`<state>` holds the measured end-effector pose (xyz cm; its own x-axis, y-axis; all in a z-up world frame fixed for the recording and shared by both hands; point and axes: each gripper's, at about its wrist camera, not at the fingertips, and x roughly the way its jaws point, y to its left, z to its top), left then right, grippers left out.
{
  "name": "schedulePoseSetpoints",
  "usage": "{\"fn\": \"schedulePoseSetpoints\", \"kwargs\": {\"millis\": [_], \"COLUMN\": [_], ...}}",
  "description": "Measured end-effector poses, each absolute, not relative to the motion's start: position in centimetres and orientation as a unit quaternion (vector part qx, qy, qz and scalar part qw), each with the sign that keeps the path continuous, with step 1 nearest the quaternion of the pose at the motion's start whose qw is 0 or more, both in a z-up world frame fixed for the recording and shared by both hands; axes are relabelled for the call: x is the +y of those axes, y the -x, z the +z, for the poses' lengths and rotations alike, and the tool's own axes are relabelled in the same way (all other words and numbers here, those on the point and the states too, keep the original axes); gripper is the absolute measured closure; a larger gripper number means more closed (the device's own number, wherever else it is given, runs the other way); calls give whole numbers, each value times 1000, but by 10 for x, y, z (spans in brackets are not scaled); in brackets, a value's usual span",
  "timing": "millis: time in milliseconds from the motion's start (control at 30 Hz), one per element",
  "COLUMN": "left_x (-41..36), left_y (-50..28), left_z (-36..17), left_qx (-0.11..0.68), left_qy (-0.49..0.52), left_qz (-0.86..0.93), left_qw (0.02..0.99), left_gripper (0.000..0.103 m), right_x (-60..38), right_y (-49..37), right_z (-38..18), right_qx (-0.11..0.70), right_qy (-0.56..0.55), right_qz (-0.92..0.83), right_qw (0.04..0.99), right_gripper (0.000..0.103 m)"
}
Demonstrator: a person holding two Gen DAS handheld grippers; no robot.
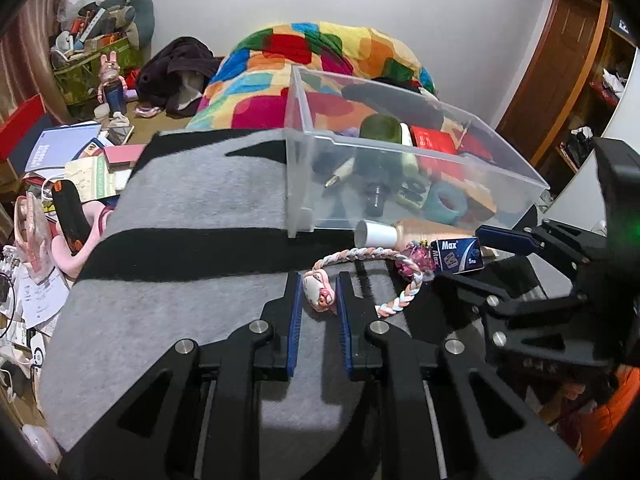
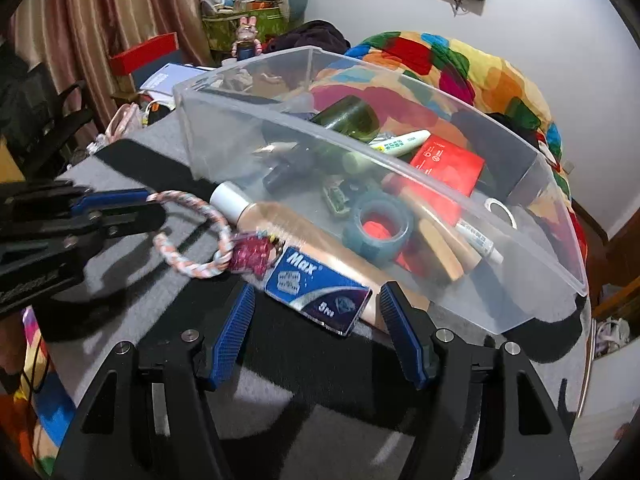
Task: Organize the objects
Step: 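Grasp the rope bracelet with the left tool while the right tool grasps the blue Max box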
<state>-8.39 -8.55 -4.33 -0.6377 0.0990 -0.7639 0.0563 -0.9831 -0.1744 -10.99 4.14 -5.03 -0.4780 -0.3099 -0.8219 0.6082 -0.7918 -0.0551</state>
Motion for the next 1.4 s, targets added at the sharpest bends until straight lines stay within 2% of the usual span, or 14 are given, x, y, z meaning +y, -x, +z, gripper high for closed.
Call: {"fn": "schedulePoseSetpoints", "kwargs": {"millis": [100,200,400,733,800,933,1133,1167,1200,1233,1400], "left_x": [-86,-86,-81,-78,-80,-81,-74,-73,-71,-68,-61], "left_y": [79,75,68,67,69,78,100,102,104,106,102], "left_z": [-40,-34,-18,1,-4,-24,-50,-51,-51,-53,-49], "left_qx": [-92,-90,-87,-78,-76,-73,-52,-50,-48,-38,-29], "left_qy": [418,409,389,376,387,423,455,455,452,451,441], "left_qz": [904,908,917,923,919,903,889,889,891,892,897], "left_qw": [14,16,21,18,19,22,3,1,-2,-2,-6], "left_gripper": [87,87,95,96,91,68,67,68,78,91,91], "right_x": [39,39,50,79,85,97,109,111,113,115,123], "right_y": [112,108,103,88,85,82,80,80,81,81,88], "right_z": [-51,-50,-47,-24,-17,-4,6,6,7,7,10], "right_qx": [171,178,152,95,84,62,44,43,40,38,24], "right_qy": [-434,-428,-431,-406,-399,-383,-371,-370,-369,-369,-363], "right_qz": [-844,-849,-850,-866,-870,-877,-882,-882,-882,-883,-887], "right_qw": [263,256,264,276,279,284,289,289,289,289,283], "right_gripper": [42,53,53,53,53,53,53,53,53,53,53]}}
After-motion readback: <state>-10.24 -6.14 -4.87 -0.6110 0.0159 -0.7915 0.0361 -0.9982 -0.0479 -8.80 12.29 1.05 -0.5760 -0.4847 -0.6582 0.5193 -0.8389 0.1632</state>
